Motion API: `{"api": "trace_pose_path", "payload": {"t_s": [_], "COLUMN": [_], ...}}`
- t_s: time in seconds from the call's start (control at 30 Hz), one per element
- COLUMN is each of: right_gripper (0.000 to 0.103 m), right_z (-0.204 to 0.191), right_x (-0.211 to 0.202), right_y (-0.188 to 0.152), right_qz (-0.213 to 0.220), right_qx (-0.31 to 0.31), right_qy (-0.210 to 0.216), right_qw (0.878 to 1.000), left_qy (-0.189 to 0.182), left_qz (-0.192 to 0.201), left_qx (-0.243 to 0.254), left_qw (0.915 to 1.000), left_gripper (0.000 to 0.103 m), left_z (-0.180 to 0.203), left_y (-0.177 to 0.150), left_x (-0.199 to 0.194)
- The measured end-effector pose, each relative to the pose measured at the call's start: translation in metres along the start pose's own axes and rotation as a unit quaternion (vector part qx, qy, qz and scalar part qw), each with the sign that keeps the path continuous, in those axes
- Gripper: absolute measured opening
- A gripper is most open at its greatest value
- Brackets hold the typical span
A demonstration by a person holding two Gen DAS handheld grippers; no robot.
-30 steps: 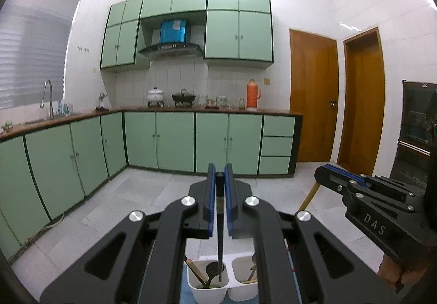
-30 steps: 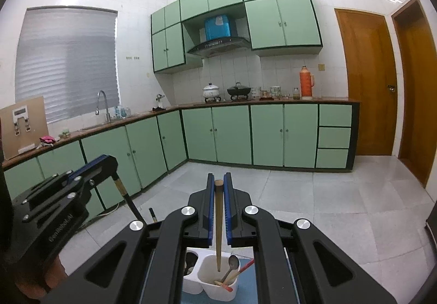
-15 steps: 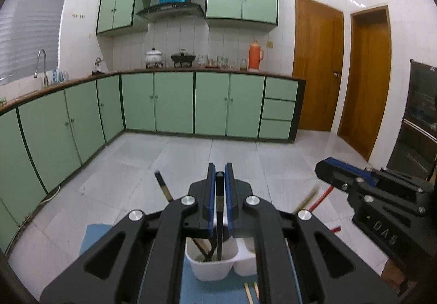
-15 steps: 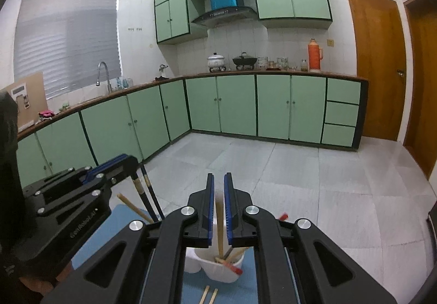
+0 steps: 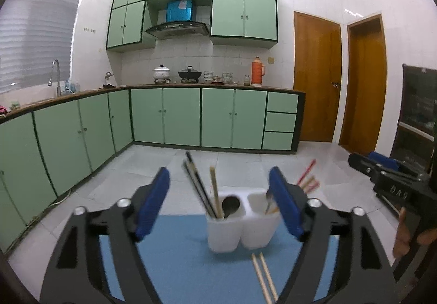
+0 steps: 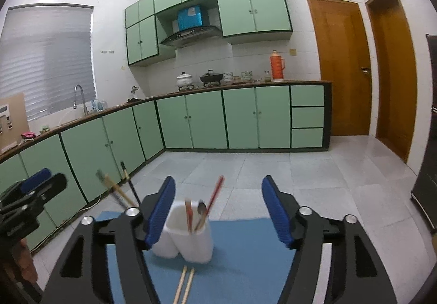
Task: Organize utensils
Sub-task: 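Move both open tools back down to the last two red-patterned chopsticks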
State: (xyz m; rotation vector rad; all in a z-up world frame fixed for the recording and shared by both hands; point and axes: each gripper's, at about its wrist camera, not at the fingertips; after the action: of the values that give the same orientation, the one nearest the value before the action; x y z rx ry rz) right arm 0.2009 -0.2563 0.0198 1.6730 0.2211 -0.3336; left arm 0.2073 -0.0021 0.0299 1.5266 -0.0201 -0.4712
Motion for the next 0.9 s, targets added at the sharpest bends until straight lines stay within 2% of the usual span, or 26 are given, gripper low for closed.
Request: {"api": "trace_pose_path", "payload": {"t_s": [0.1,0.2,0.4,0.67,0.83,0.9], "right_gripper": [0.080,0.085,0.086,0.085,0.073,0.062], "right_z": [0.003,0.005,-0.002,-0.026,-0.043,-0.048], "right_x": [-0.015,-0.028,-0.043,-0.061,-0.065,-0.065], "right_y": [-0.024,-0.051,-0.110,-0.183,-0.208,-0.213], "right_qz": [-0.017,-0.042,-0.110,-0.174,-0.200,-0.205], "right_qx": [0.002,0.002,-0.010,-0.035,-0.057,-0.064], "right_qy": [-0.002,-0.008,-0.004,-0.002,0.013,0.017], "right_qw": [1.000,0.999,0.994,0.984,0.978,0.976], "left_qy": [0.005,0.009,0.022,0.036,0.044,0.048], "left_qz": [-0.019,-0.042,-0.102,-0.170,-0.201,-0.209], "left_qx": [-0.004,-0.021,-0.041,-0.027,-0.024,-0.028], "left_qw": [0.9998,0.9989,0.9937,0.9845,0.9784,0.9763], "left_gripper": [0.087,0.090,0.090,0.091,0.090,0.091], "left_z": [0.003,0.001,-0.005,-0.003,-0.004,-0.006], "left_y": [-0.021,-0.042,-0.089,-0.146,-0.172,-0.180], "left_x": [-0.015,-0.025,-0.037,-0.051,-0.059,-0.062]}}
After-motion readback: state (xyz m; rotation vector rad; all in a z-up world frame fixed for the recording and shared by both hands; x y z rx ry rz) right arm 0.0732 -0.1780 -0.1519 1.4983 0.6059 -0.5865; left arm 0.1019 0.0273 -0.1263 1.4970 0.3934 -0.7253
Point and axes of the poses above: each gripper's, at about its wrist camera, not at the fingertips, and x roughly the way its jaws point, z to its right, y to its top, and after that the axes turned 9 degrees about -y, right-handed
